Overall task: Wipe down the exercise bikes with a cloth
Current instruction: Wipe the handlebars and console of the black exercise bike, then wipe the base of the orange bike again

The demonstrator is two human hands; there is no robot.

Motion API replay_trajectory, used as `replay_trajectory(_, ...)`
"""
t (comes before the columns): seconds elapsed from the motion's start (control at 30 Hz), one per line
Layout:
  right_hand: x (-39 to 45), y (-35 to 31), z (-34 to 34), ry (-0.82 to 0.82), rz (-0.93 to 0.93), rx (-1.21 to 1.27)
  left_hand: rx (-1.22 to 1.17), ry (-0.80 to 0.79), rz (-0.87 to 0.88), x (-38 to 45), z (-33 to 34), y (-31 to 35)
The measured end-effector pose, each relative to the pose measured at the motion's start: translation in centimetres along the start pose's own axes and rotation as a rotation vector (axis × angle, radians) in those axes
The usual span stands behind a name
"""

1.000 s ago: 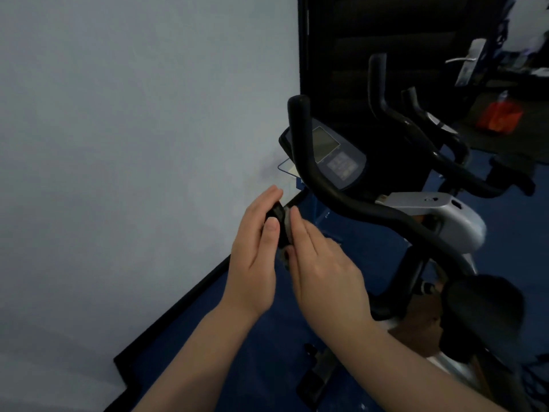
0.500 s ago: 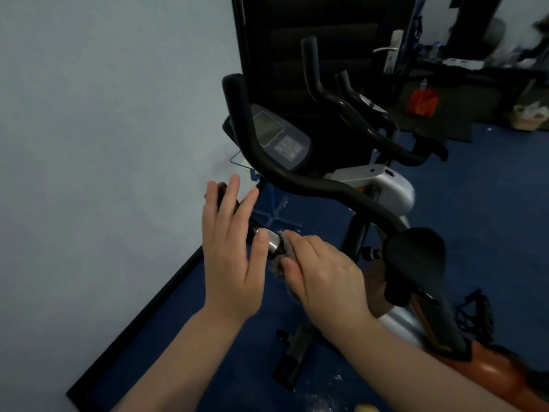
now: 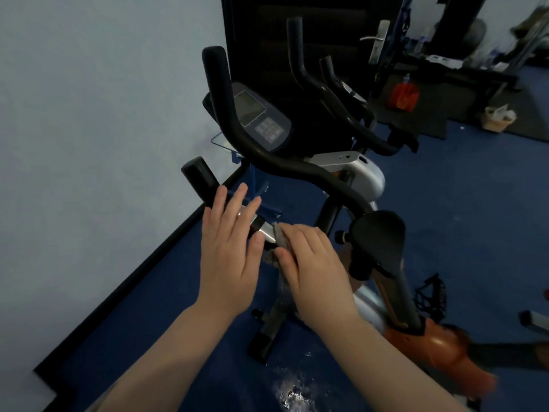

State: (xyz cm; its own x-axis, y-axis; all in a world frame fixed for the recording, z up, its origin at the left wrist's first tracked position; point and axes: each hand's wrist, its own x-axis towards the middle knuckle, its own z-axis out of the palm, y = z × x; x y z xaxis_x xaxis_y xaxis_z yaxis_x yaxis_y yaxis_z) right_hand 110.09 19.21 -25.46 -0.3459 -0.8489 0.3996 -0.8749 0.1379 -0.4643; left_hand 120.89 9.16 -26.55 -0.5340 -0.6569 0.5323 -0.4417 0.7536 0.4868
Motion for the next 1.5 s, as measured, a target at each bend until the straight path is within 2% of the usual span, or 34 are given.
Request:
replay_trajectory(0.2, -2.7, 1.6, -1.3, 0.11, -0.054, 0.093, 0.019, -0.102, -0.069, -4.1, -0.7, 2.1)
replay_trajectory(0.4, -7.9, 3.8, -1.8, -0.136, -0.058, 0.137, -0.01, -0.151, -0.268, -8.5, 0.3, 5.3)
replay_trajectory(0.57, -11.4, 7.0, -2.0, -0.279, -0.016, 0.147, 0.065, -0.226, -0.339, -13.6, 2.5, 7.3)
replay_trajectory(0.8, -15.8, 10.4, -1.9, -0.359, 0.083, 0.091, 0.048, -0.353, -0.465, -17.4, 5.0, 9.1)
replay_trajectory(1.2, -22.7, 12.7, -2.5, -0.337, 0.404, -0.061, 0.023, -0.774, -0.252, -18.1, 9.5, 9.2)
replay_trajectory(1.5, -30.5, 14.1, -5.7, -0.241, 0.723, -0.146, -0.048, -1.043, 0.013, -19.0, 14.8, 13.6)
